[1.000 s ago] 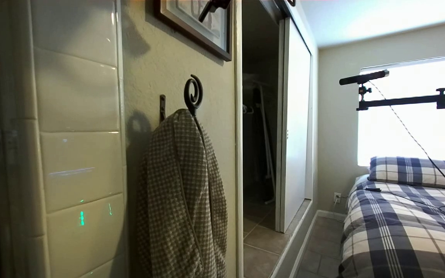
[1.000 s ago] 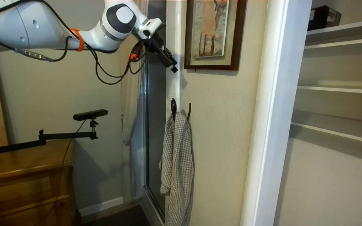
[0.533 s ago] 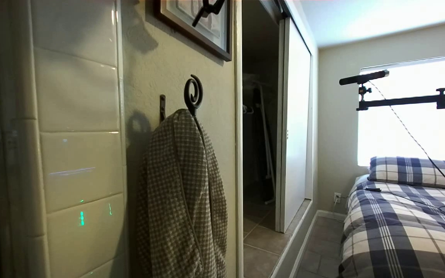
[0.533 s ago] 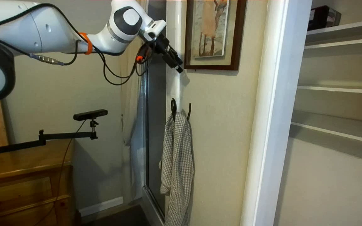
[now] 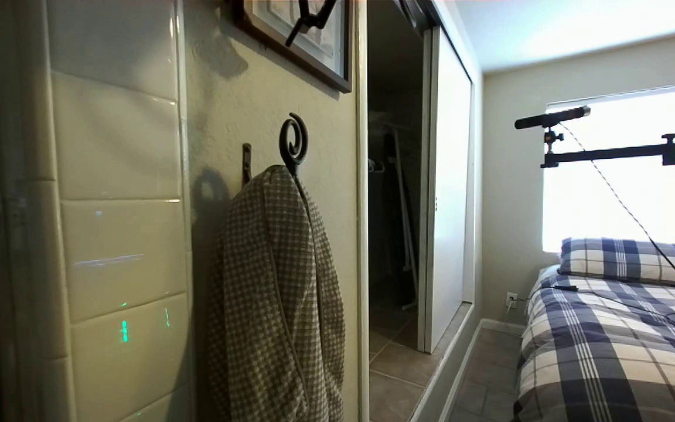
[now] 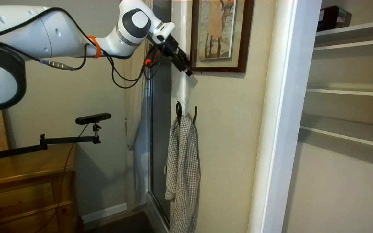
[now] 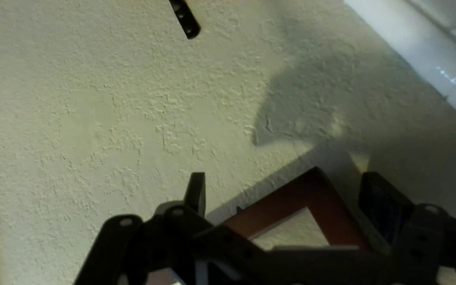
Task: Move the picture on the wall slightly to the right
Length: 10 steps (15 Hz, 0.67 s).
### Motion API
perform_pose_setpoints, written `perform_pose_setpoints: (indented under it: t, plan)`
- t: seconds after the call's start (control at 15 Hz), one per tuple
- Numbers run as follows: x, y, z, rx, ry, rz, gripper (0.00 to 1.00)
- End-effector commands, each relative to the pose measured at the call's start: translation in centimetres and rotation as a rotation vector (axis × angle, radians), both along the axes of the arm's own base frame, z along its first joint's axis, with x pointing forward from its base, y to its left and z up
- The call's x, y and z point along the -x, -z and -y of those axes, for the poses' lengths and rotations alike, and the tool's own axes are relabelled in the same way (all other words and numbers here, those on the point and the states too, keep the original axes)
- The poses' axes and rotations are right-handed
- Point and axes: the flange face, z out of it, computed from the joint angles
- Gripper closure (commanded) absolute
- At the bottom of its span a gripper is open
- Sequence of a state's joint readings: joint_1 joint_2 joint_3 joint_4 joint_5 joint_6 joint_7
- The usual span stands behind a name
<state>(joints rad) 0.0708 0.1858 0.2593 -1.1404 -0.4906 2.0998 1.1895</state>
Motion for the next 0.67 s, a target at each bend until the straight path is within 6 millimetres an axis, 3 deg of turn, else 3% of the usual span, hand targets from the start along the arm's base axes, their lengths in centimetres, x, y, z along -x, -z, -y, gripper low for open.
perform_pose_setpoints:
  t: [0.0,0.6]
  plan:
    - [-0.9,-0.2,-0.1,-0.014,0.031,0.021,0.00]
    - [-0.8,-0.5,1.4,-0.029,0.086,0.029,0.00]
